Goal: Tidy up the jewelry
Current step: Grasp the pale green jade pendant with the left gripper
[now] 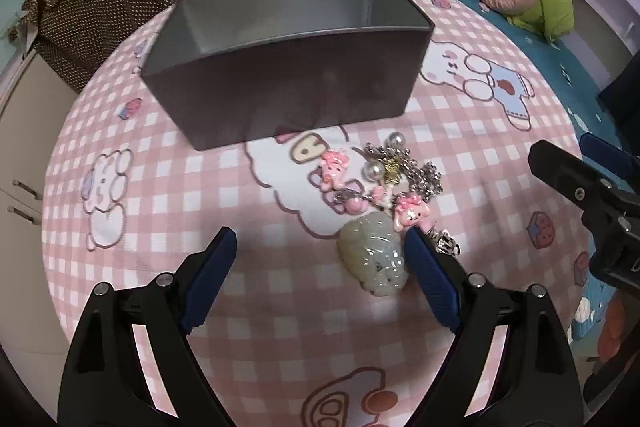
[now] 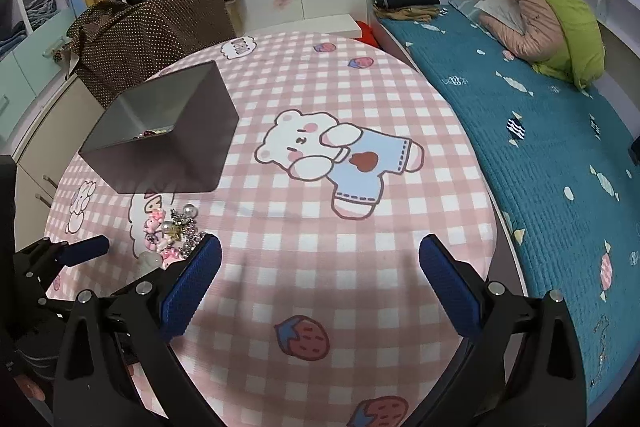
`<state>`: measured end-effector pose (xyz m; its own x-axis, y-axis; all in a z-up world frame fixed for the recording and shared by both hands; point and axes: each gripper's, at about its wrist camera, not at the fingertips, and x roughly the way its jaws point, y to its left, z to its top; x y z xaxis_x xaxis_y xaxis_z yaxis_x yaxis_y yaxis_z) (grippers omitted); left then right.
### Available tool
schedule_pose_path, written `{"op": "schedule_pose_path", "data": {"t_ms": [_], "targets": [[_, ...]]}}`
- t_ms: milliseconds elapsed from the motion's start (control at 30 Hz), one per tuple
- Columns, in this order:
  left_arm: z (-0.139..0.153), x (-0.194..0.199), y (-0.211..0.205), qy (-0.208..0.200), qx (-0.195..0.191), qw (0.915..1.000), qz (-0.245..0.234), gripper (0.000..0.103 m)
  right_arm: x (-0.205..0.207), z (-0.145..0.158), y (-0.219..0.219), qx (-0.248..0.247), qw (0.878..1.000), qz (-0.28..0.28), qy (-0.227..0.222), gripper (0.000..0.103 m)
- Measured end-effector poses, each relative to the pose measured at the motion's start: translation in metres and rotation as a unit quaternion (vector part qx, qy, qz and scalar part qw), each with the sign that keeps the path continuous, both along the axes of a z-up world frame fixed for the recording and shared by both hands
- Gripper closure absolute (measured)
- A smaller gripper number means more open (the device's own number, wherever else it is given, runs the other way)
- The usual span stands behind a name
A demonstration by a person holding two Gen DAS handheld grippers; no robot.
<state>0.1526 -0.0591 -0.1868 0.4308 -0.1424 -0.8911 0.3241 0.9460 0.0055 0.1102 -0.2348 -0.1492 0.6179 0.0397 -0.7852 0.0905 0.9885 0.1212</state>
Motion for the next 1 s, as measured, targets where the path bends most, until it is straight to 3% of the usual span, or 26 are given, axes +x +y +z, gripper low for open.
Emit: {"op": "schedule_pose_path", "data": {"t_ms": [133,200,267,333,367,567,833,1000], "targets": [[-0.001,0.001,0.002,0.0,-0.003,1.0,-0.003,0.022,0.001,-0.003,0.0,0.0,1.0,0.002,0.004,0.008],[0.001,-0.001,0.003,-0.005,-0.006,0.9999,-0.011,0.044,0.002,-0.005,0.001,0.001,1.0,0.003,0.005,0.008],[0.003,-0.006,0.01,-0.01,-0.01,0.9999,-0.01,0.059,0.002,-0.006,0.002,0.001,1.0,0.006,0.007,0.008],[0.004,-0.009,0.013,-0.015,-0.013,0.9997,-0.014,0.066,0.003,-0.007,0.005,-0.001,1.0,0.008,0.009,0.008],[0.004,-0.01,0.014,-0.018,-0.013,0.9996,-0.015,0.074,0.003,-0.008,0.007,-0.002,1.0,0.009,0.01,0.008],[0.004,-0.013,0.025,-0.021,-0.044,0.9987,-0.017,0.074,-0.003,-0.005,0.019,-0.01,1.0,0.028,0.001,0.008],[0.007,-0.017,0.042,-0.016,-0.065,0.9977,-0.012,0.074,-0.019,-0.002,0.052,-0.025,0.995,0.096,-0.011,0.008],[0.009,-0.021,0.056,-0.015,-0.075,0.997,-0.011,0.074,-0.021,-0.002,0.066,-0.024,0.993,0.117,-0.009,0.014]]}}
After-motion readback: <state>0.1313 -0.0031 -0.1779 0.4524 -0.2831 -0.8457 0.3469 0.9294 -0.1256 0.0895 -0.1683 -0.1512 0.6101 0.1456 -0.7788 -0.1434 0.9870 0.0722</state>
